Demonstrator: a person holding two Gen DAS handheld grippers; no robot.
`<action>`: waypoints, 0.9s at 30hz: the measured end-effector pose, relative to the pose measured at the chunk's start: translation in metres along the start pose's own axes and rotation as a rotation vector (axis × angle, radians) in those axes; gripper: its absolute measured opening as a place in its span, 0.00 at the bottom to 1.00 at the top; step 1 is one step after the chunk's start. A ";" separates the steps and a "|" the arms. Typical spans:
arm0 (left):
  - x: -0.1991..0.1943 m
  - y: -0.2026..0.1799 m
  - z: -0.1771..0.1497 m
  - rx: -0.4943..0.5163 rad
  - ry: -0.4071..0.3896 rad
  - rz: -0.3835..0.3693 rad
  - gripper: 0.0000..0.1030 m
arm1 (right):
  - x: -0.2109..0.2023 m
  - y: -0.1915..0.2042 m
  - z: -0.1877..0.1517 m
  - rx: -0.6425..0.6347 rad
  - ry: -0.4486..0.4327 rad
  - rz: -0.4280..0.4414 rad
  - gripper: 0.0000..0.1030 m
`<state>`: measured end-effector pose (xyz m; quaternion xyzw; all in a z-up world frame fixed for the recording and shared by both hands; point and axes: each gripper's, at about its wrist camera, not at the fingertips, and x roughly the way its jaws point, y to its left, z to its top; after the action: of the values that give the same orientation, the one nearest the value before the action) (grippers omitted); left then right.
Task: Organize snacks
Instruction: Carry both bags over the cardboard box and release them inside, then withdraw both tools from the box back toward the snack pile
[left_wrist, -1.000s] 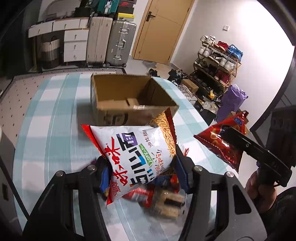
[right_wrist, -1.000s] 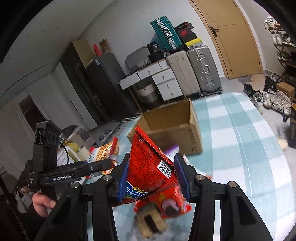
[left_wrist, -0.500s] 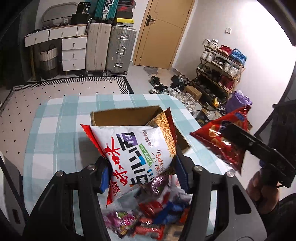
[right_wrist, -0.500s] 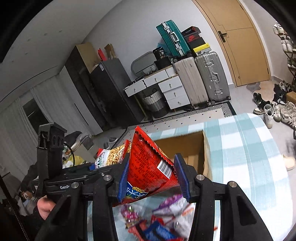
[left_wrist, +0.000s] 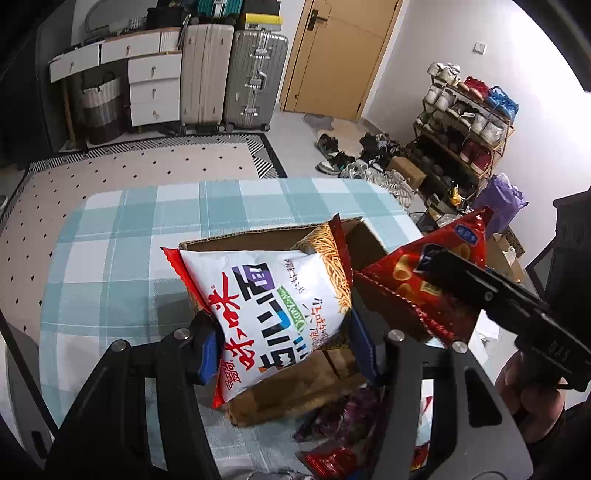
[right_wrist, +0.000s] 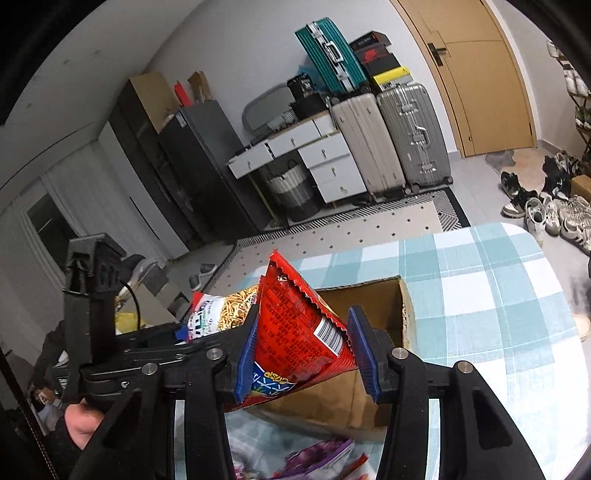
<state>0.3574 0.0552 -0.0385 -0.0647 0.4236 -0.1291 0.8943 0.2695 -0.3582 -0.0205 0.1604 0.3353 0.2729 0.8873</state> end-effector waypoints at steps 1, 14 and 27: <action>0.005 0.000 -0.003 0.001 0.007 0.001 0.53 | 0.006 -0.003 -0.001 0.002 0.007 -0.004 0.45; 0.069 0.017 -0.008 -0.045 0.111 0.042 0.68 | 0.054 -0.028 -0.015 0.015 0.060 -0.048 0.54; 0.020 0.005 -0.023 -0.012 0.036 0.069 0.80 | -0.009 -0.020 -0.010 -0.020 -0.077 -0.095 0.68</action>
<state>0.3526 0.0544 -0.0685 -0.0530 0.4421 -0.0967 0.8901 0.2645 -0.3785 -0.0322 0.1456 0.3053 0.2273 0.9132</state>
